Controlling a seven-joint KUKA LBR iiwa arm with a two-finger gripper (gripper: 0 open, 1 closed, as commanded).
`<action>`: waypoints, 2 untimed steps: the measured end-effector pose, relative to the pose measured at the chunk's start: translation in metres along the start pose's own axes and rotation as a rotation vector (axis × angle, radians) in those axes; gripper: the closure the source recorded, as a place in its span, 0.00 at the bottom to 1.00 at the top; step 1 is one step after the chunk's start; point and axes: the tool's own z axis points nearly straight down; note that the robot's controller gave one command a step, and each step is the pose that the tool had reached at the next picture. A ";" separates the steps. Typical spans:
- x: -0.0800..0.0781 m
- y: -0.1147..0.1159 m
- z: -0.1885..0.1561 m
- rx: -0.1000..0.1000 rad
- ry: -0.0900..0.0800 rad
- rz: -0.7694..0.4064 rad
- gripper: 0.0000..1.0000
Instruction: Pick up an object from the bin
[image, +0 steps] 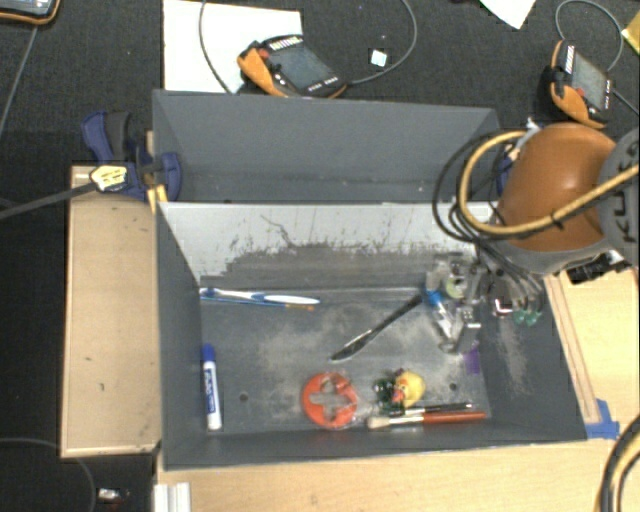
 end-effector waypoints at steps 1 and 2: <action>-0.001 0.000 -0.005 0.001 -0.008 -0.003 0.00; 0.073 0.015 0.104 0.002 -0.009 -0.309 0.00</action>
Offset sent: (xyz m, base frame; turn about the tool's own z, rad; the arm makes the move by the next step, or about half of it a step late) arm -0.0776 0.0166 -0.1096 -0.3238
